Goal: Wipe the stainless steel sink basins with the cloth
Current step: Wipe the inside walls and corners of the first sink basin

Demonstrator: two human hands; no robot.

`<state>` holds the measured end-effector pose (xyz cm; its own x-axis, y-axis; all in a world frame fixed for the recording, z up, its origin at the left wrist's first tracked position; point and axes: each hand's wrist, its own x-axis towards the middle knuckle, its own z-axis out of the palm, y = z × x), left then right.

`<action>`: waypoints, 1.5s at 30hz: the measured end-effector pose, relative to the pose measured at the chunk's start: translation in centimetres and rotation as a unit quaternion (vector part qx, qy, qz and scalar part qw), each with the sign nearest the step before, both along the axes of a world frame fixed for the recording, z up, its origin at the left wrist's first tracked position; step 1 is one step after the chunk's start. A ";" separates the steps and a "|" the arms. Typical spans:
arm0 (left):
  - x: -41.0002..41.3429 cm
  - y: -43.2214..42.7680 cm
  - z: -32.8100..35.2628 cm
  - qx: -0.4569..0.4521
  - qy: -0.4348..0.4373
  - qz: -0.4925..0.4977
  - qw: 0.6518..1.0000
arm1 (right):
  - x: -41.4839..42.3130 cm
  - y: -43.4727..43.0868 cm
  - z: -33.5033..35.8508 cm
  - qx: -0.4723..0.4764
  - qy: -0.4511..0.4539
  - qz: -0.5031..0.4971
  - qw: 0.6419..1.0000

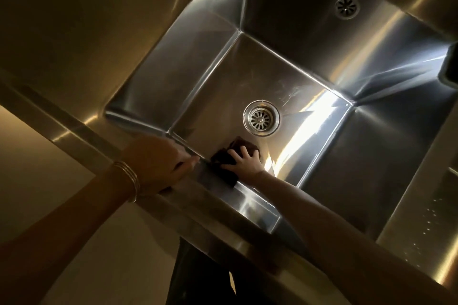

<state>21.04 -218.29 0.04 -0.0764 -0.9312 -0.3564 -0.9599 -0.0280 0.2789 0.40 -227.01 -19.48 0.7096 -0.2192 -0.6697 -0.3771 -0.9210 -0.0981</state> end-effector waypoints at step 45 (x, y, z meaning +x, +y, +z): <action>-15.7 -12.6 -19.2 -0.009 -0.026 -0.743 0.668 | -6.6 10.1 20.8 0.032 -0.184 -0.535 0.824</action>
<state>5.32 -230.86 -19.16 -0.9100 0.1557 -0.3843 0.0682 0.9704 0.2316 -6.19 -216.87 1.28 0.2917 -0.8233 -0.4869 -0.9033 -0.0697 -0.4232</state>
